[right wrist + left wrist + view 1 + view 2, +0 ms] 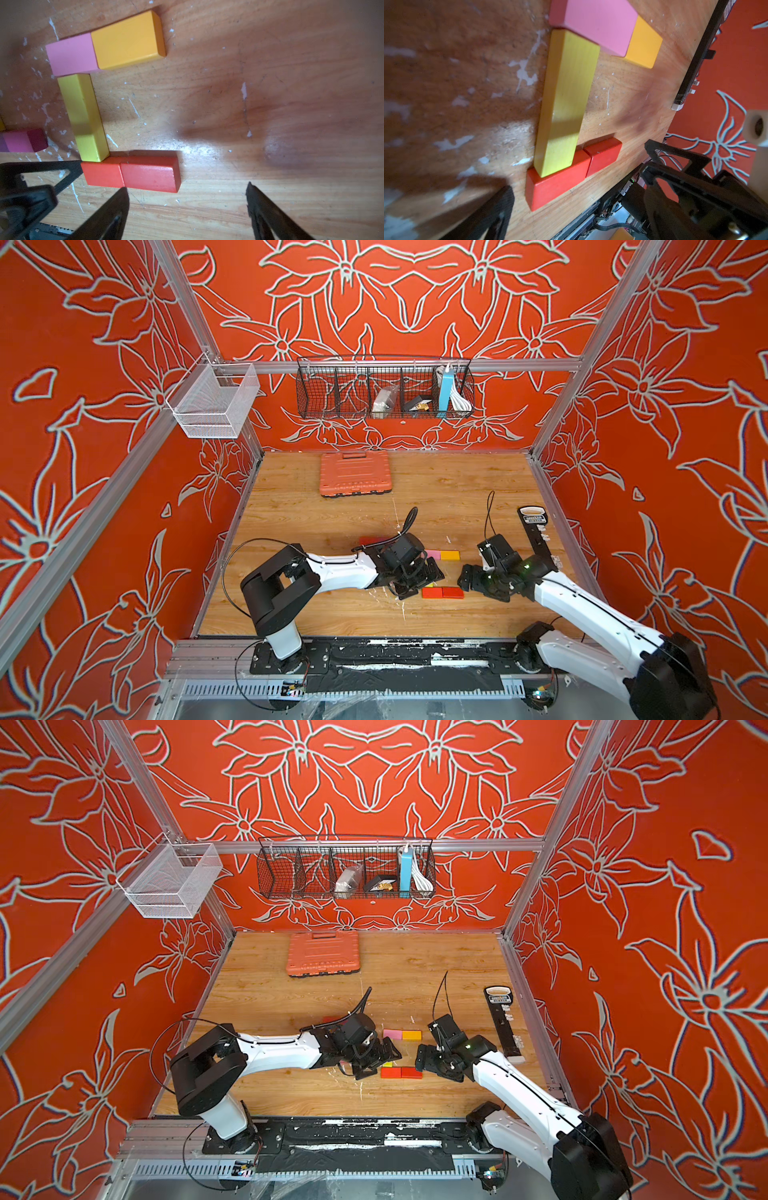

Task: Assemble the letter c with building blocks
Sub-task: Assemble the building block at the center of the board.

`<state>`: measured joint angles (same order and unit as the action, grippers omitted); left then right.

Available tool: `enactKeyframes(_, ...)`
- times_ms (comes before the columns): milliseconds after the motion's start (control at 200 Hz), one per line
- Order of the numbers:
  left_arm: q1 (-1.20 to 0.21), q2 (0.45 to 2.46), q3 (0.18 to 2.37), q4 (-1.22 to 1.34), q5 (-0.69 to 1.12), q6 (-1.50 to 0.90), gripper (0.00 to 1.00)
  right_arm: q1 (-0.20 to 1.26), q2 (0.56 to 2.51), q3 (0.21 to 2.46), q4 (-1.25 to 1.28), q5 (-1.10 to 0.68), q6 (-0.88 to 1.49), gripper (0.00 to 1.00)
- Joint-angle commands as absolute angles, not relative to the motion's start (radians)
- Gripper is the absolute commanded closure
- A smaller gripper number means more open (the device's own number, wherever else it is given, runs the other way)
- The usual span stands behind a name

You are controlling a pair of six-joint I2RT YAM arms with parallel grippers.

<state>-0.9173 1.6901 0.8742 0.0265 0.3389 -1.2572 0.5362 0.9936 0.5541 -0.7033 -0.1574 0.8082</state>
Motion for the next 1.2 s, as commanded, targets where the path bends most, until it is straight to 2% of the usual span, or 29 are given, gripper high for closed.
enactKeyframes(0,-0.924,1.707,0.890,0.049,0.348,-1.267,0.01,0.530,0.989,0.537,-0.705,-0.164,0.824,0.10)
enactKeyframes(1196,-0.927,1.744,0.907,0.074,0.363,-1.275,0.01,0.530,0.989,0.525,-0.698,-0.169,0.833,0.10)
